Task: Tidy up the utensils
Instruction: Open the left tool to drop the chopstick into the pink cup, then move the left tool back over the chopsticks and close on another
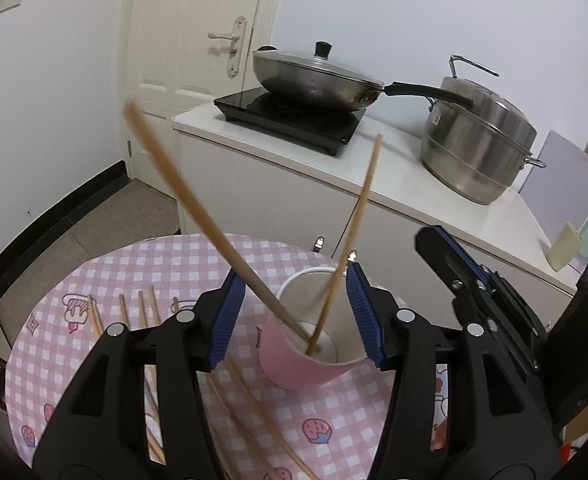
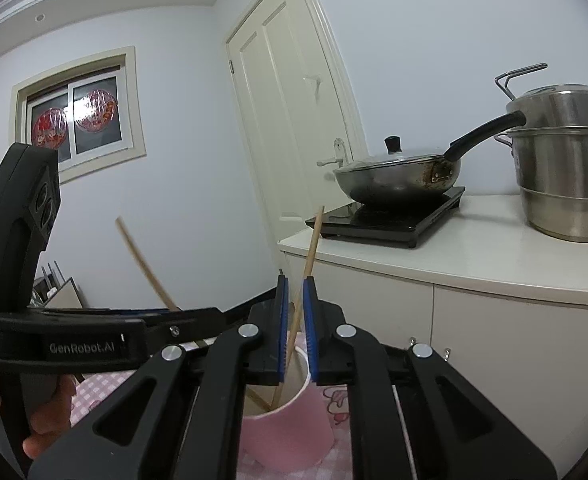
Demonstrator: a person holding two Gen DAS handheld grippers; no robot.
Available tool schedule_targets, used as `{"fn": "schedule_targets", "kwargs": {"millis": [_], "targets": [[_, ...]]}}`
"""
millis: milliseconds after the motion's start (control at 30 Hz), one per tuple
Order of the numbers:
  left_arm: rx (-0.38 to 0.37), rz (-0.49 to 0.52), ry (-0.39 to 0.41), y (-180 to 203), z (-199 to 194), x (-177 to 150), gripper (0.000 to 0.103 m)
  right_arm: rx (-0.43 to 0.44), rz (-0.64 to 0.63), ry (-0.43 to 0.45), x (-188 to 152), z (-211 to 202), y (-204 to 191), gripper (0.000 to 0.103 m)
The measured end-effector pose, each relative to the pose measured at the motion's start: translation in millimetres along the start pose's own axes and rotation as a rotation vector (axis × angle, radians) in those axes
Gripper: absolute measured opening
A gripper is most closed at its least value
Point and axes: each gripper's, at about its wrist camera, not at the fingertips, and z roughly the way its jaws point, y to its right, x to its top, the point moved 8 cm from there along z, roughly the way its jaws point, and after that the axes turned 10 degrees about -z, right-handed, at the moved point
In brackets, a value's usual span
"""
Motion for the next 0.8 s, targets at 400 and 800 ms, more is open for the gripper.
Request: {"fn": "schedule_targets", "kwargs": {"millis": [400,800], "targets": [[-0.005,0.008,0.059,-12,-54,-2,0.056,0.004,0.002,-0.038,-1,-25,-15,0.026],[0.107,0.008,0.091,-83,-99,-29,0.057,0.109,-0.063,-0.127,-20,-29,-69,0.028]]}}
